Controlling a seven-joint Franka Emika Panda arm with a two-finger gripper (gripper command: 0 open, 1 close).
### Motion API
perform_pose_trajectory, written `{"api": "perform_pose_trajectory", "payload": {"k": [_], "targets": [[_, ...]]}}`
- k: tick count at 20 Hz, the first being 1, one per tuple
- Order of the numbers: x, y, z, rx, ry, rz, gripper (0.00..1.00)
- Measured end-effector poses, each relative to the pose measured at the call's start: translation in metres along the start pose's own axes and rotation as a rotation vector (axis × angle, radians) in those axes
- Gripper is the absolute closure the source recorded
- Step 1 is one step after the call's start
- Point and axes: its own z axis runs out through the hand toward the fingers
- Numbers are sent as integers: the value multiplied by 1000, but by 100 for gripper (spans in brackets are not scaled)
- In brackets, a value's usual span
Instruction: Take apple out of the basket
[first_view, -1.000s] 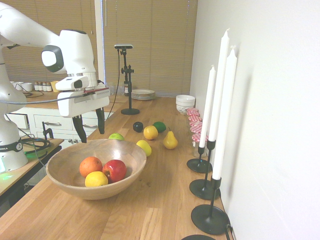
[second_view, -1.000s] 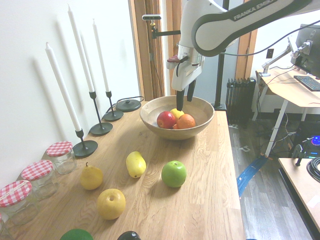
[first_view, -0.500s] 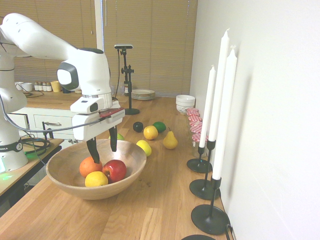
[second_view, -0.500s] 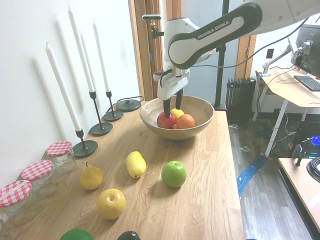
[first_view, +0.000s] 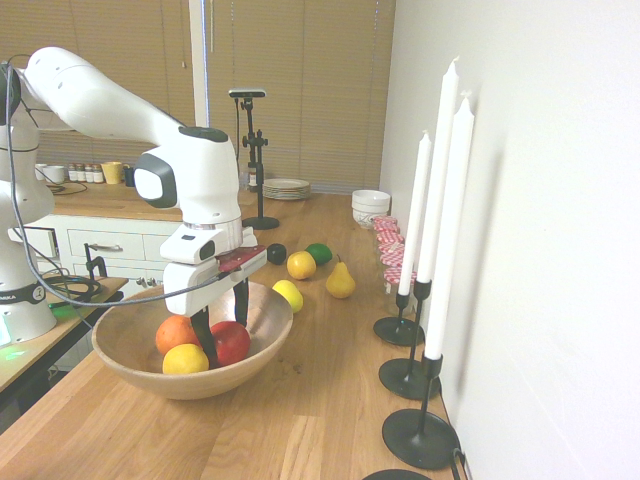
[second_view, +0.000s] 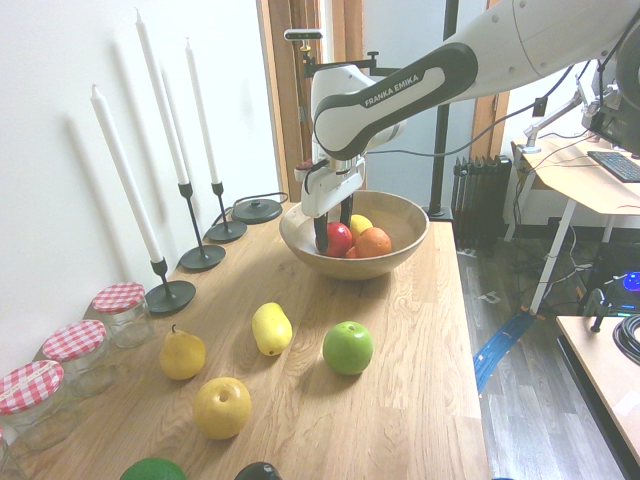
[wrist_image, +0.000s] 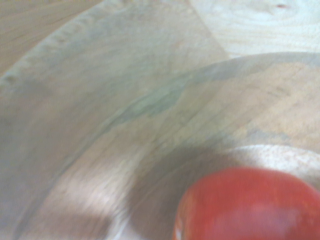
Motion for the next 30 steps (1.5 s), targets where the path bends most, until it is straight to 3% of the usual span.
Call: {"api": "perform_pose_trajectory", "payload": {"k": [1, 2, 22, 25, 30], "targets": [[1, 1, 2, -1, -1, -2, 0], [2, 2, 3, -3, -3, -5, 100], [5, -3, 11, 1, 1, -36, 100], [0, -7, -15, 28, 20, -46, 100], [-27, -17, -94, 82, 69, -84, 100]]}}
